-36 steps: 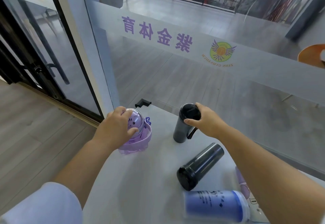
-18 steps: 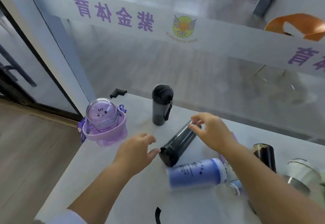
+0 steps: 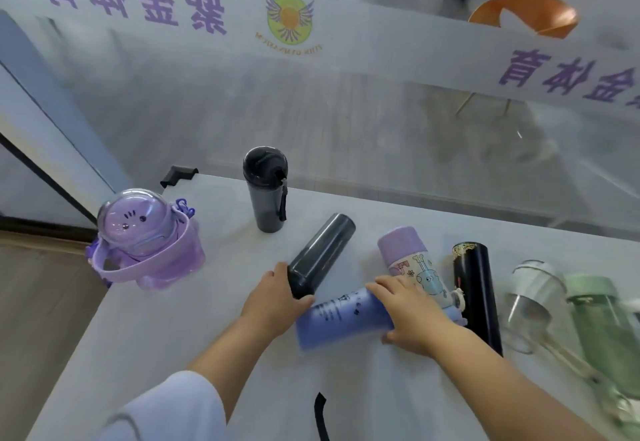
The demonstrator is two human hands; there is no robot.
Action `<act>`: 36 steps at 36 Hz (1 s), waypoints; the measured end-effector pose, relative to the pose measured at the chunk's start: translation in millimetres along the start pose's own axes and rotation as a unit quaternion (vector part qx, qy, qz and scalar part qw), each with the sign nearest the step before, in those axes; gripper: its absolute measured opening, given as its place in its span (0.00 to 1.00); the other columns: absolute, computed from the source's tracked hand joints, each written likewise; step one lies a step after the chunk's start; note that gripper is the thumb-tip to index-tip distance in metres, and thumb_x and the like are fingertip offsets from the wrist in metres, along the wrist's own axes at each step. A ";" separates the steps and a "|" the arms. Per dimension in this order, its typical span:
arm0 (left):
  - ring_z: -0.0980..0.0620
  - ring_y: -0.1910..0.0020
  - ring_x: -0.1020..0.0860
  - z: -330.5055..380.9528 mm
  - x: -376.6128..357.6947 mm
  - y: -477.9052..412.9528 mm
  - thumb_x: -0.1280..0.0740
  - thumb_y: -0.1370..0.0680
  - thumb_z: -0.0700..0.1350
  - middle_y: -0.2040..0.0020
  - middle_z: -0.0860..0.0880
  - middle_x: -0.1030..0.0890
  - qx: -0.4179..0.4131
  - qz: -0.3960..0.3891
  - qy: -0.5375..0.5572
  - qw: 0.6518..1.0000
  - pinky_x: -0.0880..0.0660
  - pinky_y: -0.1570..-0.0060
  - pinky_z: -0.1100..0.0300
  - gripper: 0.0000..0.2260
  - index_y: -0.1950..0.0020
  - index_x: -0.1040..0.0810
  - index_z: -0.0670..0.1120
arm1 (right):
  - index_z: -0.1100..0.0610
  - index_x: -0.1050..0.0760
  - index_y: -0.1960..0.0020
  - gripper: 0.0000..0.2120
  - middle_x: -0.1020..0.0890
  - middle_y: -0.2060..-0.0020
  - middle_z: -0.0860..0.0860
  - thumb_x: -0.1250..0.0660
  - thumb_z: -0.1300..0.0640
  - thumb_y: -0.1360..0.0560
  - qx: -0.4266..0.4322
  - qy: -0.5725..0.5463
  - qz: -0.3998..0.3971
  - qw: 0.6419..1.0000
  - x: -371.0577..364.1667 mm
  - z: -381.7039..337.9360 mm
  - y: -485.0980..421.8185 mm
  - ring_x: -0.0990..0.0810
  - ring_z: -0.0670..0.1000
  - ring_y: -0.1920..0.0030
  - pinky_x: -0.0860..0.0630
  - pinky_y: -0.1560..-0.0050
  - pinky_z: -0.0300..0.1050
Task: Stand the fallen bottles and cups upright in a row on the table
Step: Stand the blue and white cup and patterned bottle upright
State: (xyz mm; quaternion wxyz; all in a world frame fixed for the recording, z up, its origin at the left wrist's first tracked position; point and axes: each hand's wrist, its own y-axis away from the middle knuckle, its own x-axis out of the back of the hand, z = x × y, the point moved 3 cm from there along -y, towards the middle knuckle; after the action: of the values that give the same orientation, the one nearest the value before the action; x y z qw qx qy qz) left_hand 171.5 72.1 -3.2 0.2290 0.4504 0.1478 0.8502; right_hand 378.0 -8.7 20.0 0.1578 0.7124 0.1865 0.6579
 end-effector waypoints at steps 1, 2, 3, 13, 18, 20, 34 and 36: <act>0.41 0.46 0.24 -0.3 1.6 1.6 0.30 0.30 0.55 0.42 0.44 0.27 -0.002 0.008 0.007 1.000 0.25 0.47 0.52 0.29 0.34 0.37 0.48 | 0.53 0.42 0.28 0.38 0.38 0.29 0.50 0.27 0.51 0.32 -0.004 0.002 0.000 1.000 -1.8 -0.4 -1.4 0.39 0.56 0.30 0.35 0.33 0.49; 0.42 0.46 0.25 -0.7 4.1 3.7 0.30 0.30 0.55 0.42 0.44 0.28 -0.006 0.019 0.014 1.000 0.26 0.48 0.52 0.30 0.34 0.37 0.48 | 0.53 0.42 0.29 0.37 0.37 0.29 0.51 0.27 0.52 0.32 -0.006 0.006 0.001 1.000 -3.7 -0.6 -3.0 0.39 0.56 0.31 0.34 0.35 0.50; 0.43 0.46 0.25 -1.2 7.7 6.3 0.30 0.31 0.54 0.42 0.45 0.29 -0.013 0.031 0.022 0.999 0.26 0.48 0.53 0.30 0.33 0.37 0.49 | 0.54 0.41 0.29 0.36 0.36 0.30 0.51 0.27 0.53 0.32 -0.007 0.008 0.004 1.000 -5.3 -1.0 -4.5 0.38 0.56 0.31 0.33 0.36 0.51; 0.55 0.49 0.33 6.1 73.3 36.9 0.25 0.33 0.45 0.41 0.48 0.28 -0.118 0.207 0.091 0.967 0.35 0.45 0.63 0.30 0.34 0.32 0.49 | 0.54 0.38 0.34 0.32 0.31 0.38 0.51 0.29 0.55 0.34 -0.014 -0.062 0.021 0.998 -9.2 0.5 -5.5 0.32 0.55 0.39 0.28 0.42 0.48; 0.50 0.44 0.29 12.5 93.8 40.3 0.24 0.35 0.43 0.42 0.47 0.27 -0.144 0.254 0.081 0.953 0.35 0.45 0.63 0.31 0.34 0.31 0.47 | 0.51 0.37 0.33 0.35 0.32 0.39 0.48 0.28 0.52 0.36 -0.018 -0.152 0.048 0.987 -1.7 -1.2 4.0 0.31 0.51 0.40 0.28 0.42 0.45; 0.48 0.43 0.29 13.4 97.6 38.7 0.23 0.35 0.43 0.43 0.46 0.26 -0.151 0.259 0.073 0.951 0.35 0.46 0.62 0.31 0.35 0.30 0.47 | 0.49 0.37 0.33 0.35 0.33 0.41 0.45 0.28 0.51 0.37 -0.019 -0.181 0.065 0.981 5.7 -2.1 8.5 0.30 0.50 0.41 0.27 0.43 0.44; 0.50 0.42 0.28 8.6 99.7 36.6 0.23 0.35 0.43 0.40 0.46 0.26 -0.183 0.253 0.069 0.948 0.35 0.44 0.65 0.30 0.35 0.29 0.48 | 0.49 0.38 0.31 0.38 0.31 0.36 0.45 0.24 0.48 0.36 0.055 -0.183 0.183 0.964 66.2 -38.9 24.1 0.35 0.45 0.41 0.36 0.42 0.35; 0.53 0.45 0.28 6.4 99.3 38.2 0.22 0.35 0.43 0.41 0.47 0.26 -0.184 0.256 0.077 0.946 0.35 0.45 0.65 0.31 0.34 0.29 0.49 | 0.50 0.38 0.30 0.39 0.31 0.34 0.45 0.24 0.47 0.36 0.070 -0.169 0.186 0.965 71.9 -49.0 23.7 0.35 0.47 0.38 0.37 0.41 0.35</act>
State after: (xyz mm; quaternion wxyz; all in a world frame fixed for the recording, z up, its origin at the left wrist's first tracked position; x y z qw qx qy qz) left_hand 118.4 91.8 87.1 0.0700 0.3560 -0.1143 0.9248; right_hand 335.3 3.4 98.5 0.0120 0.8443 0.0667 0.5315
